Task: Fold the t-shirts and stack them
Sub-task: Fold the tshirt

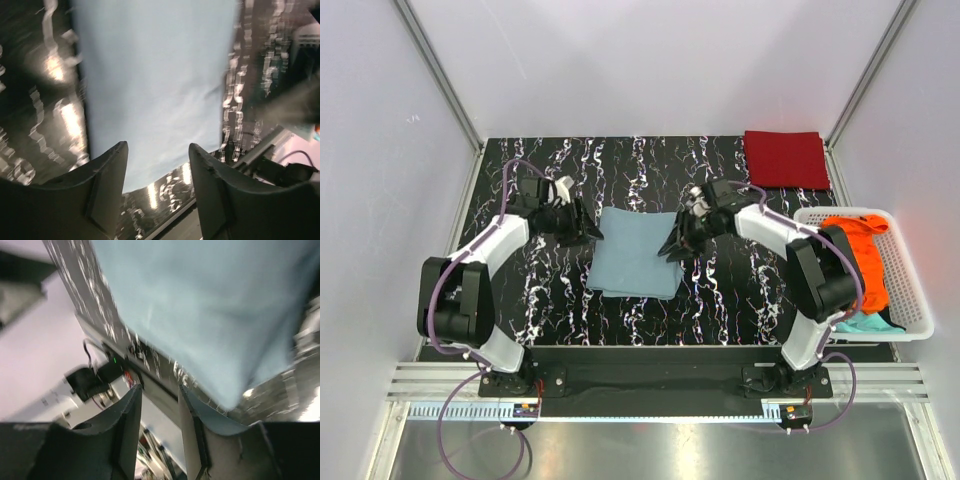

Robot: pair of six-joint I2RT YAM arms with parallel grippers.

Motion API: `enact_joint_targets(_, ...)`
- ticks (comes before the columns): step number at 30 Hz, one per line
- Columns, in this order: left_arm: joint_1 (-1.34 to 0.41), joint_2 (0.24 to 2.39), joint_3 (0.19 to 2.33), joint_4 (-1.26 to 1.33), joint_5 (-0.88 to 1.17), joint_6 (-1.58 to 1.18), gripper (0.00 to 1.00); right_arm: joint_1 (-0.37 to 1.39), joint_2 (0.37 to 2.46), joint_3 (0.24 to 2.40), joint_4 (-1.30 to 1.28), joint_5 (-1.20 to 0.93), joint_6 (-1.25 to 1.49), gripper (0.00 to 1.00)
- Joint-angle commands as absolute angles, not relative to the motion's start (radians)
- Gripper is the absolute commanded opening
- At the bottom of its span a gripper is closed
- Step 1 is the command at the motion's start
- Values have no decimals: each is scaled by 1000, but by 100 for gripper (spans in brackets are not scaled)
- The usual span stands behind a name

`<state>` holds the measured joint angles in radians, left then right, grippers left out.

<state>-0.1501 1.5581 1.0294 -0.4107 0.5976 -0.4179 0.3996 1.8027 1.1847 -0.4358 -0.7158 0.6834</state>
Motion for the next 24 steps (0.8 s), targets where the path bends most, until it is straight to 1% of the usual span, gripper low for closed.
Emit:
enact_joint_targets(1, -135, 1526, 979, -451, 543, -388, 61, 494, 1715, 1105, -453, -689, 729, 42)
enact_joint_targets(3, -130, 1523, 922, -445, 534, -402, 66, 515, 1665, 1034, -449, -654, 735, 43)
enact_joint_targets(5, -129, 1522, 859, -396, 567, -422, 69, 523, 1606, 958, -443, -634, 742, 43)
enact_joint_targets(6, -129, 1523, 835, -370, 583, -429, 75, 523, 1588, 934, -445, -627, 741, 43)
enact_joint_targets(7, -129, 1526, 812, -342, 604, -436, 76, 523, 1569, 911, -443, -621, 739, 44)
enact_joint_targets(9, -129, 1534, 763, -311, 614, -439, 79, 523, 1523, 850, -442, -617, 735, 44)
enact_joint_targets(12, -129, 1534, 712, -284, 611, -443, 79, 522, 1467, 778, -430, -615, 748, 45)
enact_joint_targets(15, -129, 1522, 670, -268, 600, -459, 75, 522, 1408, 717, -408, -612, 775, 45)
enact_joint_targets(16, -129, 1522, 652, -261, 583, -460, 72, 522, 1384, 704, -402, -612, 782, 46)
enact_joint_targets(18, -129, 1532, 634, -249, 568, -465, 64, 523, 1361, 672, -382, -611, 805, 46)
enact_joint_targets(19, -129, 1552, 620, -236, 569, -472, 55, 520, 1342, 663, -371, -612, 813, 46)
enact_joint_targets(21, -132, 1572, 608, -229, 575, -485, 44, 522, 1325, 643, -362, -614, 827, 46)
enact_joint_targets(23, -138, 1571, 578, -215, 571, -511, 37, 522, 1307, 629, -357, -608, 831, 46)
enact_joint_targets(24, -140, 1563, 566, -207, 574, -524, 34, 522, 1302, 624, -354, -603, 834, 47)
